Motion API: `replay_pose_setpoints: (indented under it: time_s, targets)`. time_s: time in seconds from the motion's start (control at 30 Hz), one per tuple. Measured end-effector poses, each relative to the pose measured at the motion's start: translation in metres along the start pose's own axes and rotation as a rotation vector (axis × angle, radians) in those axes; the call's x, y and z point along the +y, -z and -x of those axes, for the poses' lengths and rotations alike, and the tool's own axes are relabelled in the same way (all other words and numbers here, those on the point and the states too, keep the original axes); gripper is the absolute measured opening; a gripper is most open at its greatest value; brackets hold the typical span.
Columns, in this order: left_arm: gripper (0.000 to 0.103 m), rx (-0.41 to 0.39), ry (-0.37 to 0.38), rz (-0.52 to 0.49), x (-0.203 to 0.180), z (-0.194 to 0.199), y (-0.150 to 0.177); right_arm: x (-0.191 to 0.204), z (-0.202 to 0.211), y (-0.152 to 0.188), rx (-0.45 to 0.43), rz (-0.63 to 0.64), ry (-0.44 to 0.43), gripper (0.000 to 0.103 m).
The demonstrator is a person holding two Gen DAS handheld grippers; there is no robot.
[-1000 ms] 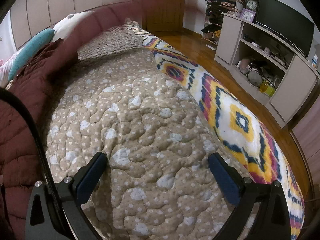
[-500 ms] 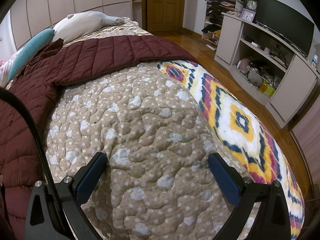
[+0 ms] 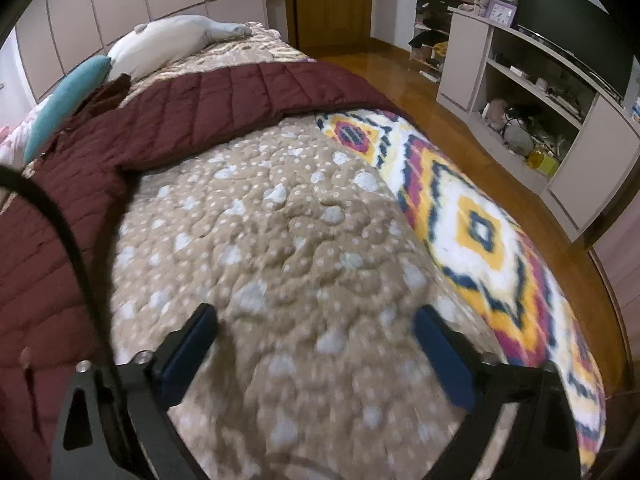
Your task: Fold large clothes
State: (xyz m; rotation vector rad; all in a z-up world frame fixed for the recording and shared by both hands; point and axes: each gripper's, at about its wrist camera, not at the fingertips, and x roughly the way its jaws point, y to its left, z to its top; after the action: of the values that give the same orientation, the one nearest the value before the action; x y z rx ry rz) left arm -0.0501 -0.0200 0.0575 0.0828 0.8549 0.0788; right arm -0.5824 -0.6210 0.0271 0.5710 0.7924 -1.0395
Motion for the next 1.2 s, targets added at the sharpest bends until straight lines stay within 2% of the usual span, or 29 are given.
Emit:
replay_pose_setpoints:
  time_s: [0.1,0.17,0.23,0.3,0.5,0.6,0.73,0.83,0.9,0.97,1.03,1.1,1.13,1.2]
  targets:
    - [0.101,-0.104,-0.039,-0.054,0.005,0.067,0.012,-0.005,0.042,0.014,-0.095,-0.007,-0.007,0.093]
    - [0.101,-0.141,-0.059,-0.073,0.013,0.100,0.021,-0.016,0.077,0.024,-0.147,-0.041,-0.058,0.093]
    - [0.101,-0.183,-0.031,-0.078,0.022,0.144,0.032,-0.028,0.116,0.036,-0.212,-0.092,-0.103,0.093]
    - [0.101,-0.212,-0.012,-0.082,0.032,0.184,0.045,-0.031,0.148,0.045,-0.290,-0.102,-0.091,0.093]
    - [0.101,-0.293,0.123,-0.089,0.059,0.310,0.077,-0.018,0.268,0.077,-0.487,0.069,-0.047,0.084]
    - [0.101,-0.362,0.163,-0.093,0.070,0.362,0.083,-0.018,0.333,0.092,-0.592,0.071,-0.176,0.081]
    - [0.101,-0.425,0.319,-0.083,0.103,0.438,0.079,-0.028,0.420,0.107,-0.762,0.039,-0.319,0.081]
    - [0.101,-0.472,0.405,-0.090,0.128,0.493,0.070,-0.052,0.490,0.114,-0.872,-0.048,-0.512,0.081]
    - [0.101,-0.542,0.428,-0.111,0.144,0.537,0.061,-0.072,0.540,0.108,-0.904,-0.103,-0.613,0.080]
    - [0.101,-0.611,0.414,-0.097,0.155,0.568,0.053,-0.083,0.575,0.097,-0.932,-0.116,-0.668,0.079]
    - [0.101,-0.650,0.413,-0.076,0.162,0.587,0.046,-0.090,0.614,0.081,-0.959,-0.142,-0.654,0.076]
    - [0.102,-0.681,0.414,-0.058,0.161,0.598,0.042,-0.093,0.634,0.070,-0.951,-0.148,-0.687,0.075]
    - [0.102,-0.705,0.400,-0.056,0.156,0.602,0.042,-0.087,0.642,0.059,-0.919,-0.140,-0.702,0.075]
    - [0.103,-0.736,0.373,-0.070,0.140,0.602,0.046,-0.074,0.643,0.051,-0.863,-0.112,-0.676,0.076]
